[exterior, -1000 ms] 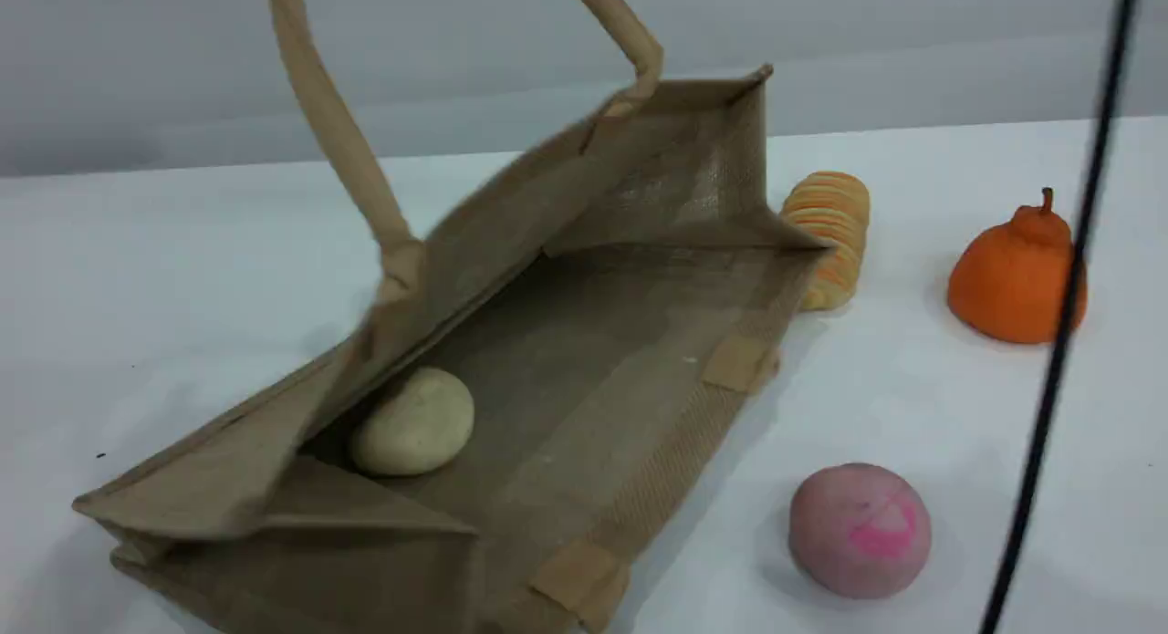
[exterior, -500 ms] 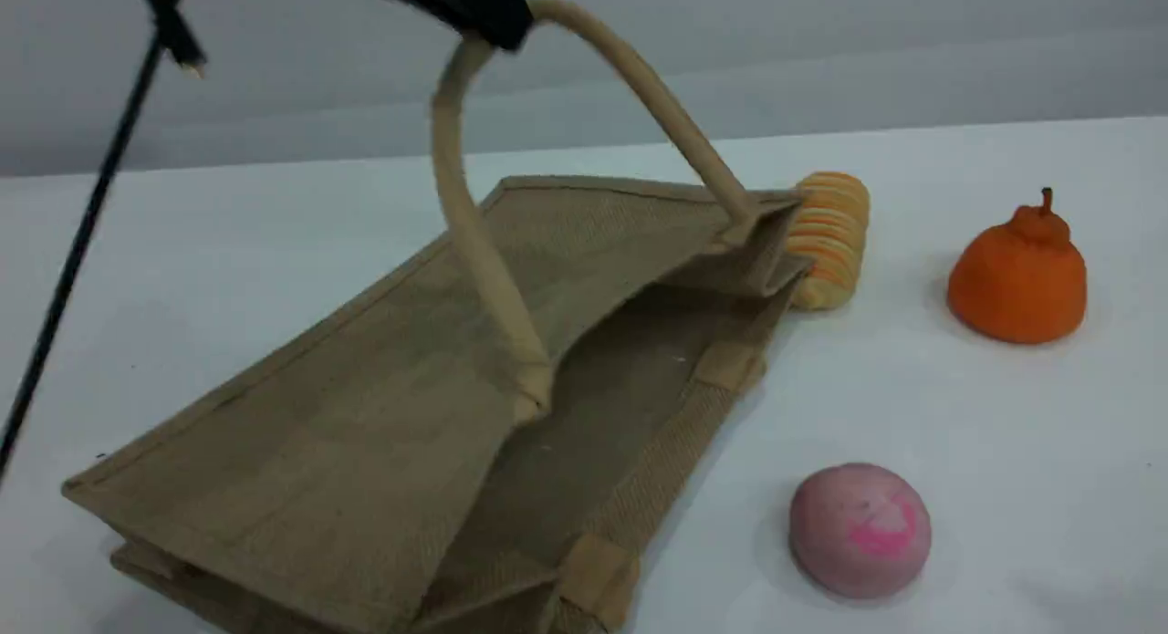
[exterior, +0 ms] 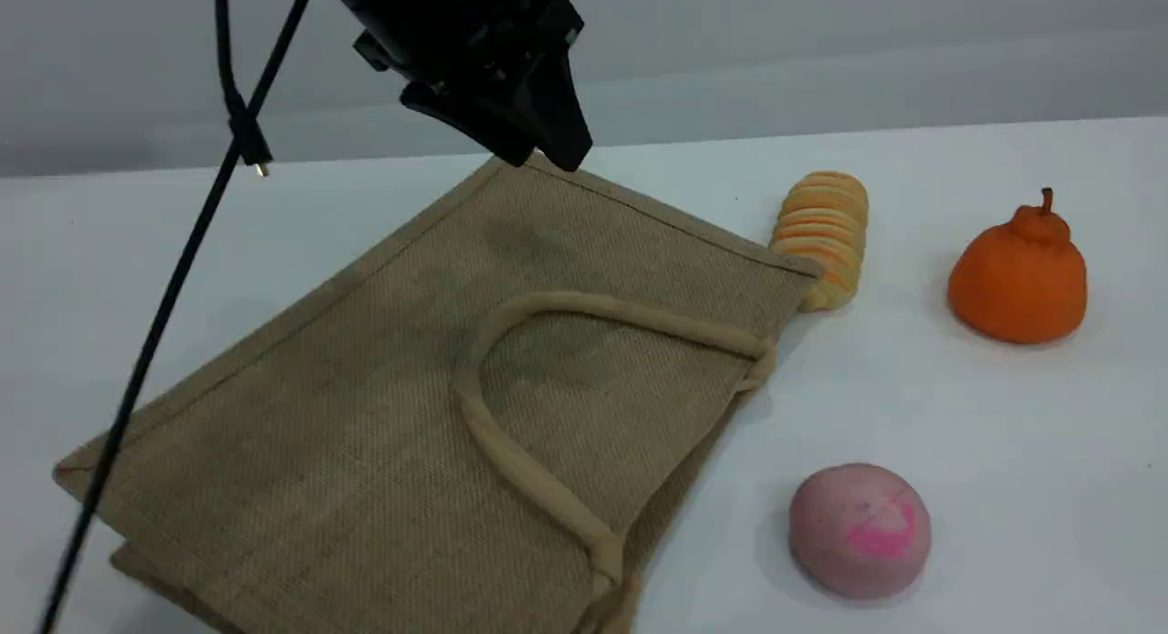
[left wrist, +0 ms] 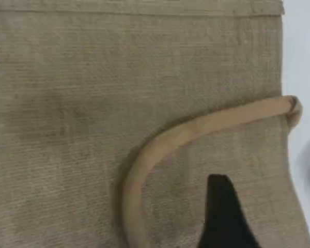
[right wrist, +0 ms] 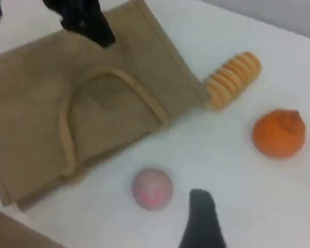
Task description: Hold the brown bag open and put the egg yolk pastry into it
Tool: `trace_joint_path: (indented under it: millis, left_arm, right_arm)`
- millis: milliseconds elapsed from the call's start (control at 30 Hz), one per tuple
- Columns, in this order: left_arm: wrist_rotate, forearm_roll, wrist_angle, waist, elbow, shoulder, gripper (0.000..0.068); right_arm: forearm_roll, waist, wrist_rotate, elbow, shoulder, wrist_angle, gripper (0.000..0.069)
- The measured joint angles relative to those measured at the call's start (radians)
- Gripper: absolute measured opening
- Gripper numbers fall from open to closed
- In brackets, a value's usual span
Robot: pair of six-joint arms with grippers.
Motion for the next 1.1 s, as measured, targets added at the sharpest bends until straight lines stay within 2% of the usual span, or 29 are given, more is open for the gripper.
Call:
trace_joint_path:
  millis: [167, 400, 533, 633, 833, 1100]
  left_arm:
    - [0.0, 0.091, 0.083, 0.0, -0.004, -0.039, 0.042]
    - [-0.001, 0.098, 0.226, -0.009, -0.005, -0.141, 0.042]
    - [-0.006, 0.106, 0.28, -0.038, -0.005, -0.218, 0.042]
    - [-0.033, 0.142, 0.29, -0.075, -0.005, -0.277, 0.042]
    - [-0.126, 0.248, 0.321, -0.184, -0.005, -0.404, 0.042]
    - [-0.298, 0.386, 0.398, -0.32, 0.0, -0.532, 0.042]
  right_arm:
    - [-0.014, 0.0, 0.0, 0.0, -0.028, 0.054, 0.0447]
    - [-0.03, 0.0, 0.0, 0.014, -0.118, 0.076, 0.0447]
    - [-0.031, 0.0, 0.01, 0.094, -0.19, 0.054, 0.0447]
    - [-0.041, 0.0, 0.026, 0.183, -0.262, 0.034, 0.0447]
    - [-0.041, 0.0, 0.056, 0.354, -0.424, -0.017, 0.0447]
    - [-0.041, 0.0, 0.075, 0.487, -0.642, -0.027, 0.0447]
